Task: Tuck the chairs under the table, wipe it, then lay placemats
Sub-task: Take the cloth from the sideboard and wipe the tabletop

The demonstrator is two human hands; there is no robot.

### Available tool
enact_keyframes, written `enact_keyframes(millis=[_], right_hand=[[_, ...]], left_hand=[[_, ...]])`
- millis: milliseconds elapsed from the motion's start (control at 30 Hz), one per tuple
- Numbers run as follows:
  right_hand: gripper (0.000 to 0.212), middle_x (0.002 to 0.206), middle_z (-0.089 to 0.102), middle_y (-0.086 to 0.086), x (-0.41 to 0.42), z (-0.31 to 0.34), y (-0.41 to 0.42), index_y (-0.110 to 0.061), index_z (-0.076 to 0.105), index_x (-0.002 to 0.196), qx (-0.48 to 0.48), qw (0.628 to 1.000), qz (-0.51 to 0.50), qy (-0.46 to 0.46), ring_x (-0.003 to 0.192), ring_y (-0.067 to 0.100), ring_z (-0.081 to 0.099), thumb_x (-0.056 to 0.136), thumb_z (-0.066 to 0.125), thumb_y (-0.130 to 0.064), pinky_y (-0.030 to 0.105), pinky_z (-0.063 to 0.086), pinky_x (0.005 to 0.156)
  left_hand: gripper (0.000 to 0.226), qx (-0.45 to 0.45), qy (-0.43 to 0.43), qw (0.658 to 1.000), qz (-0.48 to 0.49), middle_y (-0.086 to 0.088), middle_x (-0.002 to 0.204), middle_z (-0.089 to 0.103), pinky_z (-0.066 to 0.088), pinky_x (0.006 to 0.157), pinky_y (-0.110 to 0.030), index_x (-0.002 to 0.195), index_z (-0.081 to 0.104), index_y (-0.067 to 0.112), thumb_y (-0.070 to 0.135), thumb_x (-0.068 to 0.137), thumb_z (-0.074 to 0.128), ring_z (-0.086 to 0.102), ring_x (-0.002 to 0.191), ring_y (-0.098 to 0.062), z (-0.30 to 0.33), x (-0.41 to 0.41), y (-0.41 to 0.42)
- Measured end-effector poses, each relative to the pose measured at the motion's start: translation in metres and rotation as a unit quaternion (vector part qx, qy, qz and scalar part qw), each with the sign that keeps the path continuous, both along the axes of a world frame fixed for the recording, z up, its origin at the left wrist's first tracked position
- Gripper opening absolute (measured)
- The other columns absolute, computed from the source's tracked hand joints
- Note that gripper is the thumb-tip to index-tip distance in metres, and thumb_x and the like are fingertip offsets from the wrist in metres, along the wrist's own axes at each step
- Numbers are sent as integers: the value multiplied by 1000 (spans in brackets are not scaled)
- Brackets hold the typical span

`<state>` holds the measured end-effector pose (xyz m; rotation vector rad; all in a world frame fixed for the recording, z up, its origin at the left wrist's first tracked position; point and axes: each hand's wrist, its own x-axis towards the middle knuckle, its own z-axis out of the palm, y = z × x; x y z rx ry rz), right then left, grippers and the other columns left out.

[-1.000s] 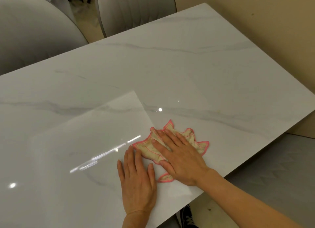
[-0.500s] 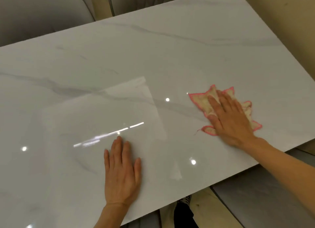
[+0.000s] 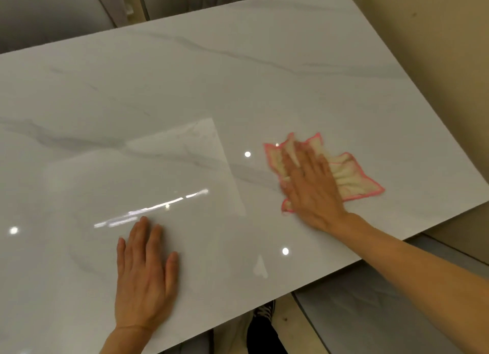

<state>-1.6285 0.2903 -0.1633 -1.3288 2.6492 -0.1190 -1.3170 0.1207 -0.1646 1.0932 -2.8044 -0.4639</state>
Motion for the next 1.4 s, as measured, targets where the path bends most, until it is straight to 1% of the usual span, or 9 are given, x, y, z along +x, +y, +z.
enact_keyframes(millis=[233,300,400,567,700,833,967,1167,1400], right_hand=[[61,162,15,6,-17,-4,-4,-21,20,154,8,990,137,12,148,26,13,98,25,-46,43,12,117],[62,162,13,6,-39,-3,-9,-22,21,154,9,992,124,10,148,25,12,97,26,-46,44,13,117],[75,163,9,9,-78,-4,-11,-17,20,153,7,999,23,23,147,28,13,89,49,-43,48,15,116],[61,162,10,12,-130,-11,-21,-24,19,153,-33,967,-250,18,149,29,7,97,23,-48,51,5,119],[63,162,6,12,-147,-10,-68,-22,20,153,-59,936,-348,-16,149,31,3,97,25,-50,54,0,118],[65,164,-1,6,-113,-13,-111,-28,9,155,-49,970,-236,-24,149,27,2,98,32,-48,50,-2,119],[66,164,-8,3,-22,-7,-183,-25,7,156,-62,991,-110,-37,150,26,1,99,30,-48,50,-1,119],[66,164,-5,-1,164,-2,-270,-18,18,155,-78,984,129,-89,150,22,0,98,32,-48,48,1,118],[68,164,0,2,163,-16,-270,-21,21,154,-67,979,194,6,149,23,9,95,38,-50,44,6,119]], left_hand=[[62,-7,-34,999,-11,-20,155,32,4,122,-45,140,44,-2,38,94,33,29,144,-38,1,-1,0],[61,-4,-36,999,-11,-20,155,33,4,122,-46,141,44,-1,38,95,33,29,144,-37,1,-1,0],[62,-6,-33,999,-10,-19,155,32,4,123,-46,141,43,0,38,95,33,28,145,-36,0,1,1],[61,-15,-20,1000,-4,-20,156,32,5,123,-48,143,42,0,37,95,35,27,145,-36,-2,2,0],[58,-19,-15,1000,-6,-20,156,33,5,123,-47,143,42,2,35,96,36,26,147,-34,-1,3,-1],[57,-20,-26,999,-18,-20,157,32,9,122,-50,143,44,2,35,98,36,26,147,-34,-2,1,-3],[56,-24,-25,999,-32,-20,156,32,11,121,-52,143,42,3,36,98,35,27,147,-34,-2,1,-1],[62,-5,-30,999,-24,-19,155,36,8,122,-48,144,42,2,42,102,20,27,146,-31,0,0,-3],[59,-7,-20,1000,-16,-16,154,38,6,123,-46,145,44,2,37,98,34,26,148,-28,-4,1,-3]])
